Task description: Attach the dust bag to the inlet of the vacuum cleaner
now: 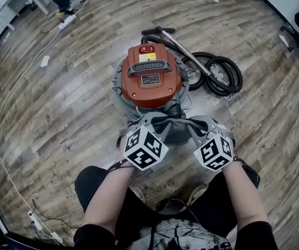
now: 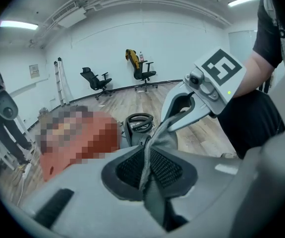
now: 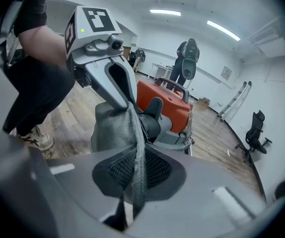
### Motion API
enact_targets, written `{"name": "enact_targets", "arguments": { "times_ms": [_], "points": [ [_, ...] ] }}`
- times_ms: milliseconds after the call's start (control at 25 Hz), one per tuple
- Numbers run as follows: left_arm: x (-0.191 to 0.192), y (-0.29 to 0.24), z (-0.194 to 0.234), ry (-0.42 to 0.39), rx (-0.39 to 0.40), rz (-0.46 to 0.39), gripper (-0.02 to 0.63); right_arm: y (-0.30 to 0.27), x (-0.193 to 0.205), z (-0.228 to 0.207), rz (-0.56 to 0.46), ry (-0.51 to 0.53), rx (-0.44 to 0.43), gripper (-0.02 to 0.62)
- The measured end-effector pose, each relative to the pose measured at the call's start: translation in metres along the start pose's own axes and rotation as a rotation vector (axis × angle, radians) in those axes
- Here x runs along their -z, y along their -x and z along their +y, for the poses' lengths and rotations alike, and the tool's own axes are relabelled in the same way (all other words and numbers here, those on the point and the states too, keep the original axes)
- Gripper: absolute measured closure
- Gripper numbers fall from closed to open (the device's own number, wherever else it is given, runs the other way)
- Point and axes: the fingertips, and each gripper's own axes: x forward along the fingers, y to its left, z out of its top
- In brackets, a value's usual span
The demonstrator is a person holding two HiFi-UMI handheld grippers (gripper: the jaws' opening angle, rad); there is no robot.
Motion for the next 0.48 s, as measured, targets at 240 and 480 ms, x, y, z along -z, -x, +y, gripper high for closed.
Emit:
{"name": "enact_targets", "arguments": {
  "times_ms": [240, 480],
  "points": [
    [-0.007, -0.002, 0.0, -0.019, 0.006, -0.014, 0.562, -0.002, 0.004, -0.004, 0.008, -0.019, 0.007, 0.563],
    [0.021, 0.004, -0.001, 0.039, 0.006, 0.0, 0.572, -0.002, -0.028, -0.011, -0.046, 0.046, 0.043, 0.566]
  ]
}}
